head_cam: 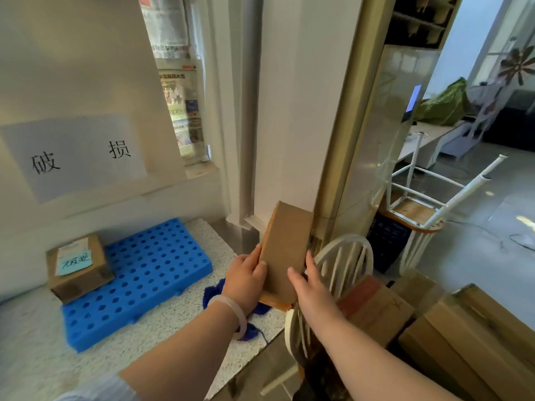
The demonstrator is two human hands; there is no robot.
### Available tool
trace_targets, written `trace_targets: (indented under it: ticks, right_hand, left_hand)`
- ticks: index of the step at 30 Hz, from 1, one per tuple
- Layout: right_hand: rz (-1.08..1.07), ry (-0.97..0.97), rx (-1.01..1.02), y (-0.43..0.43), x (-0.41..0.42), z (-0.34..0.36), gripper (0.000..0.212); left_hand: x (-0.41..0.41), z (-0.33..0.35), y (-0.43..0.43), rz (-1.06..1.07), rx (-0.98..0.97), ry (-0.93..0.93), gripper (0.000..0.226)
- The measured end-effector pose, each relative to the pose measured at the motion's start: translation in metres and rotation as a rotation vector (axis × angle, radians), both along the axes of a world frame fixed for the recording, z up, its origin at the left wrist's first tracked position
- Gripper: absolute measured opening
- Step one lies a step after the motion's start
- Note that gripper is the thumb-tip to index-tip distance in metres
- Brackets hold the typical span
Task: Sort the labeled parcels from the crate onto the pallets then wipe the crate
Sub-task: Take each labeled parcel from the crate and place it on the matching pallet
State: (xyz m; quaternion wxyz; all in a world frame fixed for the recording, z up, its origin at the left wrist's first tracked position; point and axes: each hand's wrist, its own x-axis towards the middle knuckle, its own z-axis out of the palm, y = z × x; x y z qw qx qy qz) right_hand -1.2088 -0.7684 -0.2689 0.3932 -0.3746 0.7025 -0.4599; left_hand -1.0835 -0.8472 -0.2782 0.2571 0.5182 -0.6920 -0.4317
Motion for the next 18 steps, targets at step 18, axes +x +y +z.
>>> trace_targets:
  ticks: [18]
  right_hand:
    - [0.428, 0.280, -0.093, -0.059, 0.096, -0.011, 0.059]
  left_hand:
    - [0.125, -0.014, -0.016, 0.270, 0.435, 0.403, 0.094]
